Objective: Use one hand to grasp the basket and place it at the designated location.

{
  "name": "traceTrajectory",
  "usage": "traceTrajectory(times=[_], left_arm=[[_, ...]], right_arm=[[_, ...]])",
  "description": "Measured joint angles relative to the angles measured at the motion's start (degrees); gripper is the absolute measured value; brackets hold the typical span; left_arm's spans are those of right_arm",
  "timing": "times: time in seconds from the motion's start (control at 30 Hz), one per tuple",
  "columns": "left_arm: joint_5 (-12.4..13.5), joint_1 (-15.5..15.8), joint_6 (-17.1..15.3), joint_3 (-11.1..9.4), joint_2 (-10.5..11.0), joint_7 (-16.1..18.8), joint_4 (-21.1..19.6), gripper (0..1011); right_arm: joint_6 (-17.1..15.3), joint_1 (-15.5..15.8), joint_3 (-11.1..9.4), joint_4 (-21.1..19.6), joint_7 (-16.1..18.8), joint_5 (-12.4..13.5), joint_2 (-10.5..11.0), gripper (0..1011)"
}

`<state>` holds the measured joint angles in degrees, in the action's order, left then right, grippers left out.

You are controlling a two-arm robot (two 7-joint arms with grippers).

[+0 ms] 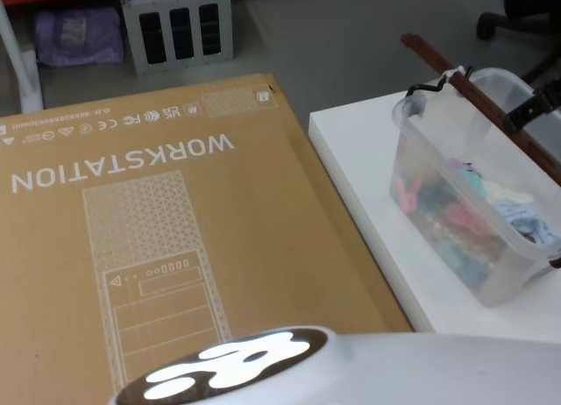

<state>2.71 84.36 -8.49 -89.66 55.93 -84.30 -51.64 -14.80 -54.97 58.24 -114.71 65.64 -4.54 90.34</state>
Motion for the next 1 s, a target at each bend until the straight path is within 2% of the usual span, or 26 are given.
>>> traceTrajectory(times=[0.17, 0.33, 0.57, 1.0], left_arm=[[0.00, 0.00, 0.00, 0.00, 0.00, 0.00, -0.01, 0], [0.00, 0.00, 0.00, 0.00, 0.00, 0.00, 0.00, 0], [0.01, 0.00, 0.00, 0.00, 0.00, 0.00, 0.02, 0], [0.00, 0.00, 0.00, 0.00, 0.00, 0.00, -0.01, 0]], right_arm=[[0.03, 0.88, -0.06, 0.52, -0.35, -0.20, -0.08, 1001], [1.67, 2.39, 0.27, 3.25, -1.03, 0.79, -1.41, 1001], [2.61, 3.70, 0.16, 4.82, -1.61, 1.56, -2.17, 1001], [6.09, 6.30, 0.30, 9.99, -1.73, 3.00, -5.36, 1001]])
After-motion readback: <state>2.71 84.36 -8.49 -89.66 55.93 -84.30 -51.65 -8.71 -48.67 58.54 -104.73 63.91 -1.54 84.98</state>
